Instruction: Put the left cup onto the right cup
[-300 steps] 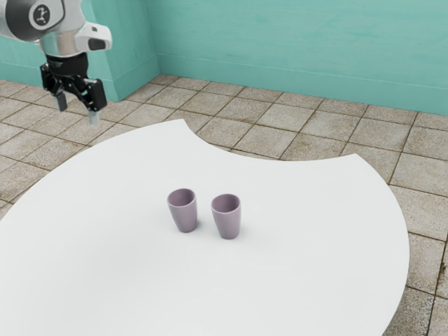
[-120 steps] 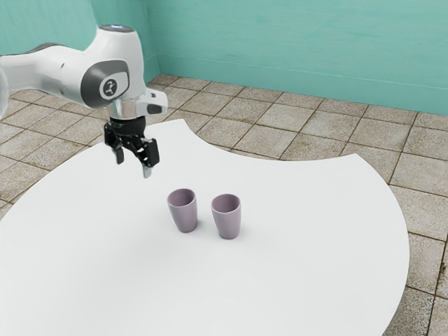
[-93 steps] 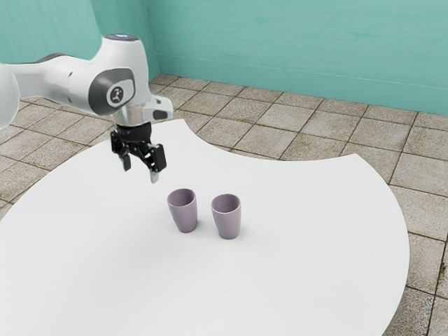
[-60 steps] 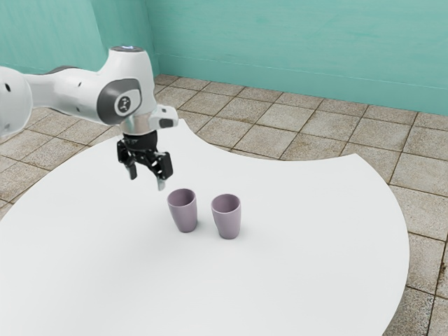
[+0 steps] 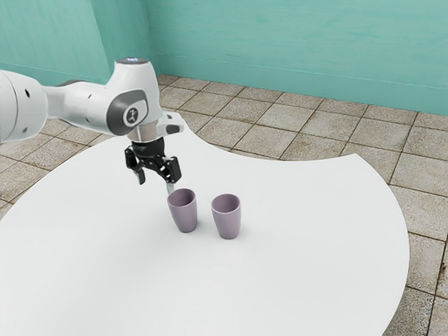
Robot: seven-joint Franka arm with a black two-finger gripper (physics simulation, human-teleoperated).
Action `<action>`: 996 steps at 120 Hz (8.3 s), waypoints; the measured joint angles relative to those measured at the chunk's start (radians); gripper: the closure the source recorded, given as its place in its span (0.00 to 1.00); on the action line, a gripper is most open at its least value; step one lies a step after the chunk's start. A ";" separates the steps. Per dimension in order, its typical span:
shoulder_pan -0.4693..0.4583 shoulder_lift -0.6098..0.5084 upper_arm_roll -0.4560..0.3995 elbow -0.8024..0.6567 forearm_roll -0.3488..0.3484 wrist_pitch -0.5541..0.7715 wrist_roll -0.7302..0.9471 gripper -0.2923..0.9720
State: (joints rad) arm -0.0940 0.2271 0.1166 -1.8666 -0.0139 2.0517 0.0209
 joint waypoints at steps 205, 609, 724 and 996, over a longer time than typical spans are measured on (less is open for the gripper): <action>0.035 0.185 0.000 0.050 -0.105 0.160 -0.013 0.42; -0.066 0.187 -0.037 0.336 -0.157 -0.033 -0.140 0.85; -0.064 0.150 -0.040 0.273 -0.189 -0.031 -0.202 0.85; -0.118 -0.047 -0.043 0.195 0.022 -0.096 -0.058 0.23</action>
State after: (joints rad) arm -0.2119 0.1805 0.0740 -1.6717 0.0080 1.9556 -0.0371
